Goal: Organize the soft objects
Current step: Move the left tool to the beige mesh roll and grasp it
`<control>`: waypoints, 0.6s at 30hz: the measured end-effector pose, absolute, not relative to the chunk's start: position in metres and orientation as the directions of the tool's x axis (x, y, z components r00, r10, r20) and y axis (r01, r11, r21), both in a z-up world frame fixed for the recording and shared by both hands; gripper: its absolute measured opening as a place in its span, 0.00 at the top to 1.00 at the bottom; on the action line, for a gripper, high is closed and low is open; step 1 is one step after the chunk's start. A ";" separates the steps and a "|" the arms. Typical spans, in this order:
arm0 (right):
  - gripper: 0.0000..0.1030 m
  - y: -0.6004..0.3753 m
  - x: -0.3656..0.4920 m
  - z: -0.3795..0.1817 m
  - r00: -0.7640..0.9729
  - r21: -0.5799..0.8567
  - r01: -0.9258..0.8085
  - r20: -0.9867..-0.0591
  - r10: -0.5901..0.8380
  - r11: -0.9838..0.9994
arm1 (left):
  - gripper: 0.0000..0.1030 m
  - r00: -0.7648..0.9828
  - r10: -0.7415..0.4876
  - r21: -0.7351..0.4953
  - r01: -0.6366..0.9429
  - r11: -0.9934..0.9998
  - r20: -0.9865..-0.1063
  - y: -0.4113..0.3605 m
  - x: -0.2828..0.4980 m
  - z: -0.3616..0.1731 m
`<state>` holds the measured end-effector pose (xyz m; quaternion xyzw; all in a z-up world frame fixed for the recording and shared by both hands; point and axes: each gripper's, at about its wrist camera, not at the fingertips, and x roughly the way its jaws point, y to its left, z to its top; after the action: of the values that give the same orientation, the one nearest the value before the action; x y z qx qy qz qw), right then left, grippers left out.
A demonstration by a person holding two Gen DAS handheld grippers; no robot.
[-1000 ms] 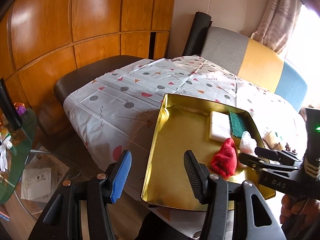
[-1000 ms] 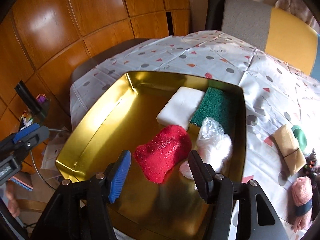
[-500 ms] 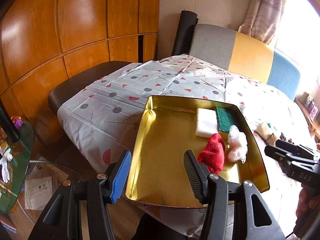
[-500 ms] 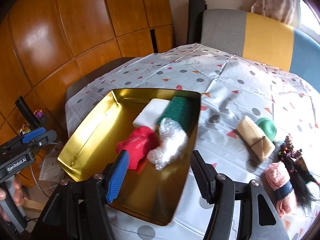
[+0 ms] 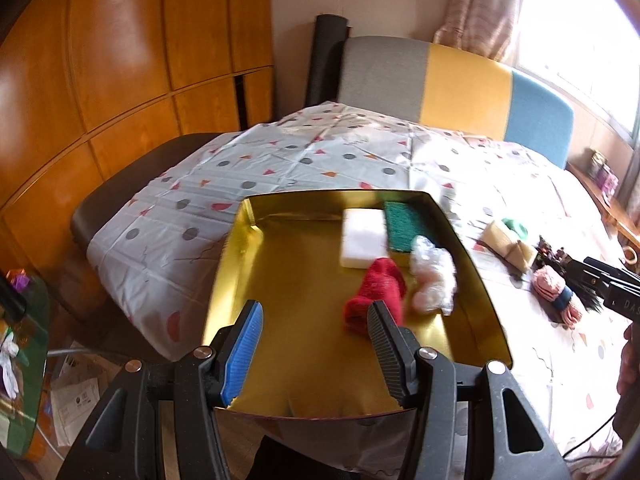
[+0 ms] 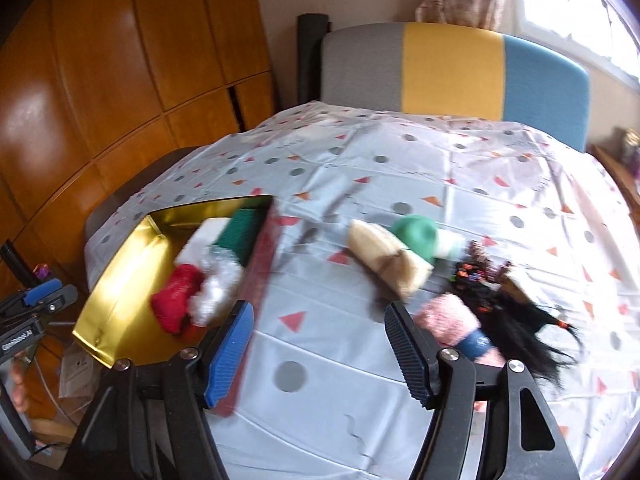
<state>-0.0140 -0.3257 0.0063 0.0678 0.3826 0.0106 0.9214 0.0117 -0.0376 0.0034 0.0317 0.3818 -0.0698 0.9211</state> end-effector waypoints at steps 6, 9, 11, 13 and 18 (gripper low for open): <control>0.31 -0.392 -0.036 -0.008 0.691 0.119 0.210 -0.721 -0.061 0.970 | 0.47 0.696 -0.167 0.013 0.246 0.969 -0.699 -0.075 0.013 0.012; 0.31 -0.425 -0.047 -0.019 0.678 0.131 0.309 -0.725 -0.122 0.942 | 0.47 0.673 -0.218 0.001 0.309 0.951 -0.707 -0.098 0.017 0.017; 0.31 -0.445 -0.054 -0.024 0.675 0.157 0.367 -0.723 -0.147 0.917 | 0.47 0.639 -0.257 -0.025 0.348 0.937 -0.725 -0.116 0.022 0.018; 0.31 -0.458 -0.058 -0.025 0.677 0.191 0.401 -0.720 -0.150 0.896 | 0.47 0.595 -0.300 -0.060 0.388 0.920 -0.746 -0.137 0.028 0.018; 0.30 -0.472 -0.064 -0.020 0.692 0.221 0.431 -0.703 -0.164 0.875 | 0.46 0.513 -0.371 -0.119 0.457 0.881 -0.774 -0.195 0.047 0.016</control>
<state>-0.0640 -0.4721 -0.0196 0.1878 0.3560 -0.1653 0.9004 0.0468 -0.1955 0.0156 0.0501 0.4320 -0.2383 0.8684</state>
